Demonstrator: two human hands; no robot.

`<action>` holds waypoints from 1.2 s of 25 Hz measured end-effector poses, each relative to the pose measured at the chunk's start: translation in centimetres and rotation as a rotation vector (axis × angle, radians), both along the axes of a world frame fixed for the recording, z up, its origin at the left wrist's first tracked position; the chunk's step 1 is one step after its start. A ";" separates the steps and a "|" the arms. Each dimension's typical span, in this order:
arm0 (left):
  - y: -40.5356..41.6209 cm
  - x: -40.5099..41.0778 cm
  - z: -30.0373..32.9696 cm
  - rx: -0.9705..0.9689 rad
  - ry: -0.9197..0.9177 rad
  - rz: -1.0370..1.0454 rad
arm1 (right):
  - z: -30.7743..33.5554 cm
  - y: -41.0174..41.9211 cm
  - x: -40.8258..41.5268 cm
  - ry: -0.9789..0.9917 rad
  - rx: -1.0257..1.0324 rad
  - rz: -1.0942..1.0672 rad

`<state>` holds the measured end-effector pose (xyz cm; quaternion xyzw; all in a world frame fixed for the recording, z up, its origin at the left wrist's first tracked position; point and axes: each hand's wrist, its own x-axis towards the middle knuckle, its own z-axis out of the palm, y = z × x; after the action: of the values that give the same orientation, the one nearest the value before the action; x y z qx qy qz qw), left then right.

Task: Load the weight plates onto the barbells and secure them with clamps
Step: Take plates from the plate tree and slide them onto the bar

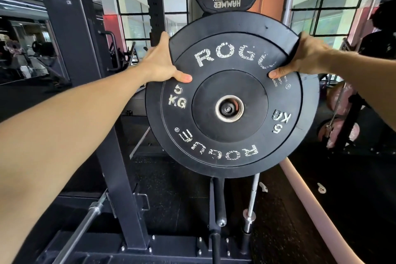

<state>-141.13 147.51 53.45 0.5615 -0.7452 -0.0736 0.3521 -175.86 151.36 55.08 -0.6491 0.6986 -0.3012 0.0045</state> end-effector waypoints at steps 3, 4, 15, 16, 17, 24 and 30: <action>-2.5 -0.5 -1.2 0.000 0.023 0.007 | -1.4 -2.6 -0.6 -0.049 -0.015 0.022; -3.3 -0.7 -1.3 -0.014 0.029 0.012 | -1.6 -3.2 -0.8 -0.076 -0.027 0.024; -12.6 -1.7 -2.1 -0.062 0.092 0.063 | -2.4 -11.8 -1.7 -0.171 -0.096 0.041; -13.6 -1.8 -2.2 -0.072 0.104 0.069 | -2.5 -12.6 -1.7 -0.170 -0.106 0.029; -14.5 -1.9 -2.4 -0.081 0.113 0.077 | -2.5 -13.6 -1.7 -0.163 -0.115 0.019; -20.6 -2.5 -3.2 -0.098 0.125 0.106 | -2.8 -20.0 -2.2 -0.153 -0.154 0.036; -21.1 -2.3 -2.7 -0.104 0.120 0.112 | -3.0 -21.1 -3.1 -0.172 -0.144 0.052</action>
<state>-143.47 126.37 50.75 0.5778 -0.6932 -0.0487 0.4281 -178.95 130.30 52.12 -0.6374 0.6551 -0.4049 0.0256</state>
